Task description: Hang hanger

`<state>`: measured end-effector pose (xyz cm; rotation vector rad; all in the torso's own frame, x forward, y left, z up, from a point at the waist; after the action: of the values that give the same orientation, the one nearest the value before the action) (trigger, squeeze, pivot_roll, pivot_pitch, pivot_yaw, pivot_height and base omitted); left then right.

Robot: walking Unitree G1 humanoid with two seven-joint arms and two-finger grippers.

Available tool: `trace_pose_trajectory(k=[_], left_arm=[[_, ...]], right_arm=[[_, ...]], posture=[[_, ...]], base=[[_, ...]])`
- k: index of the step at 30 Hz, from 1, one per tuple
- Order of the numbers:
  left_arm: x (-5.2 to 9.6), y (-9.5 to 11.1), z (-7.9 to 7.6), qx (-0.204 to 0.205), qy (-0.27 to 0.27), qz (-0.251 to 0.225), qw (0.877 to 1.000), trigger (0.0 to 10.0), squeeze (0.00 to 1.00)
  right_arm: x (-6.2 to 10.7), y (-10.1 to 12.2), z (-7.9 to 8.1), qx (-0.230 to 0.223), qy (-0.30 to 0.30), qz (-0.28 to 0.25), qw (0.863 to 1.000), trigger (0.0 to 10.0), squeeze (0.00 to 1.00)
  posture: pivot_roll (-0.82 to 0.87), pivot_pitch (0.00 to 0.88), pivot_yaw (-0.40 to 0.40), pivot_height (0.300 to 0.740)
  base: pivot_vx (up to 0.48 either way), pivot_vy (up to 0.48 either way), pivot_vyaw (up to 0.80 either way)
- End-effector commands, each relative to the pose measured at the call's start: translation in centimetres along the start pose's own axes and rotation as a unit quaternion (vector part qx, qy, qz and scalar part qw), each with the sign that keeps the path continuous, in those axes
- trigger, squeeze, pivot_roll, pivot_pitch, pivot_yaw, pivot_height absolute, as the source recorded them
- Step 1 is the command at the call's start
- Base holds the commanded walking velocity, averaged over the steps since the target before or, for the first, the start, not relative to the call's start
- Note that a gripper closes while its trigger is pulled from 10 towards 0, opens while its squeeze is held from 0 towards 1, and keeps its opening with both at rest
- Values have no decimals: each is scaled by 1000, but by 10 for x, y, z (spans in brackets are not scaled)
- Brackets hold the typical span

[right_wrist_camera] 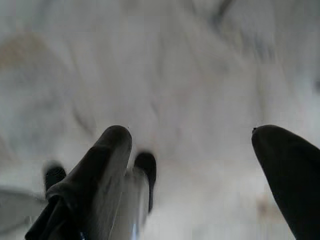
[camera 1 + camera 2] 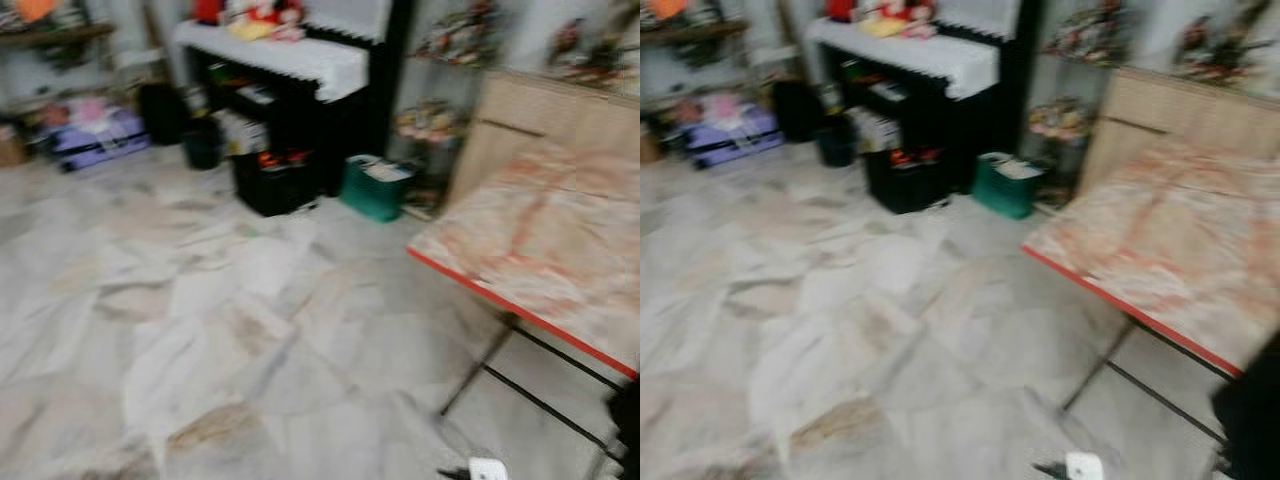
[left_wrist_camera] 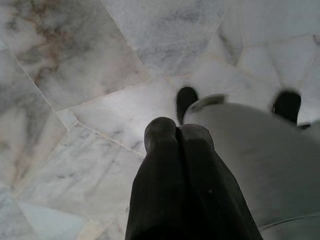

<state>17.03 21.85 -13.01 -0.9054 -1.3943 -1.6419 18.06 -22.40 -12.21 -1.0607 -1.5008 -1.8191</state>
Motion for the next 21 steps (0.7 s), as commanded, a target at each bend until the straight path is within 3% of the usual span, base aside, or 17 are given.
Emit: trace_pose_trajectory(k=[1,11,17,21], left_arm=[[4,17,26,103,15,-86,991,10000,0],[6,24,40,115,32,-96,988,10000,0],[5,24,37,115,31,-96,988,10000,0],[5,24,30,109,25,-94,989,10000,0]], right_arm=[[-7,10,39,-40,20,1,999,10000,0],[-7,13,46,-44,31,-4,999,10000,0],[-7,18,45,-46,31,-16,998,10000,0],[-7,19,44,-52,29,-21,998,10000,0]], posture=[[189,0,-51,740],[174,0,-32,740],[161,0,-36,740],[156,0,-42,740]], base=[[0,0,-800],[0,0,-768],[0,0,0],[0,-322,0]])
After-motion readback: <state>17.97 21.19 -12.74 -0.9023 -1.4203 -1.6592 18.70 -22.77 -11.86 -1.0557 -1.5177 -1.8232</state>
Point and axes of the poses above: a point about 5 cm out from each wrist's last joint towards the gripper, its own x axis pointing back from the gripper into the wrist, its own y axis along the axis of the wrist's last joint, z = x × y, the point moved 4 cm from there along -x, pointing out of the wrist towards the gripper, and after that the axes turned 10 degrees about -x, right-handed, at the moved point
